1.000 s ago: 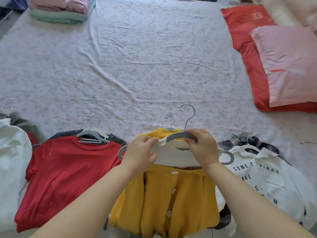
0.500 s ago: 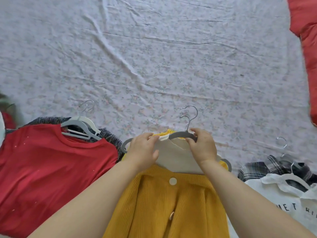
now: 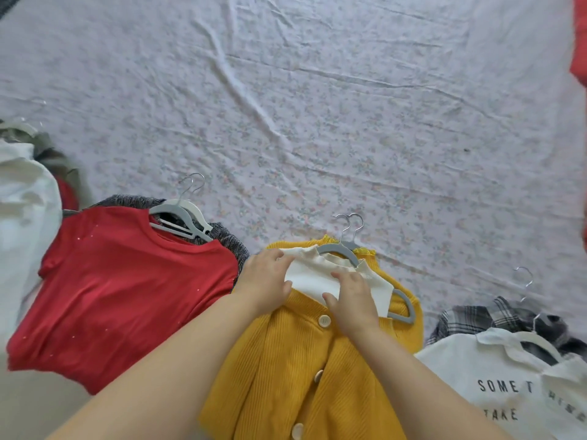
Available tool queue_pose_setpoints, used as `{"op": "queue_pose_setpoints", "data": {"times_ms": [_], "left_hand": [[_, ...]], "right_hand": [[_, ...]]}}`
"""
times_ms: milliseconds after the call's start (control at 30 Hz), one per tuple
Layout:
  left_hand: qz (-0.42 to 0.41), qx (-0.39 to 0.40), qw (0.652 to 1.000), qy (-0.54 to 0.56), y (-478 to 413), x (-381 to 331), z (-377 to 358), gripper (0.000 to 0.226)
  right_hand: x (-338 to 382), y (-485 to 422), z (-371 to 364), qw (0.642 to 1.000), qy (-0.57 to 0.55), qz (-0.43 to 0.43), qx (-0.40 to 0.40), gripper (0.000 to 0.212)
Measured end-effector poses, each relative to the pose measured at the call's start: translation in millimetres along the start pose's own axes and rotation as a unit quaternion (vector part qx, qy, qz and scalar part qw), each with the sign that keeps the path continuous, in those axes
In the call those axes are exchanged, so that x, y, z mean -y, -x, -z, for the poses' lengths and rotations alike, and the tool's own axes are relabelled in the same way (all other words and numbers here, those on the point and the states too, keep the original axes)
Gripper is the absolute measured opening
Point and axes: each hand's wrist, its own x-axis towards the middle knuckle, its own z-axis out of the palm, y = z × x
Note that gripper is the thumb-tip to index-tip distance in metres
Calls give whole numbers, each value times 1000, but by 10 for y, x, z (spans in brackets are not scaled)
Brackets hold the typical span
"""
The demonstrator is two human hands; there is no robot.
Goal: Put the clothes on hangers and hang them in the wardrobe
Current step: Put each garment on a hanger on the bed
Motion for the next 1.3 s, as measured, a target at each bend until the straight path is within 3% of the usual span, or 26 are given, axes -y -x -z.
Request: {"op": "queue_pose_setpoints", "data": {"times_ms": [333,667,833,1033,1300], "left_hand": [[50,-72,996,-32,1085,113,1059,40],[224,-136,965,-12,2557,943,1446,49],[298,-157,941,24,3201,1552,1468,49],[316,-160,934,49,3853,2554,1513,48],[311,-149,937,59,4631,4014,1819,49]], "right_hand": [[986,770,530,991,53,118,20,49],[2161,1380,257,947,144,277,79,53],[2889,1653,-114,916,199,336,95,55],[3812,1979,-805,891,253,368,77,55],[5053,2349,-1712,894,267,353,70,53]]}}
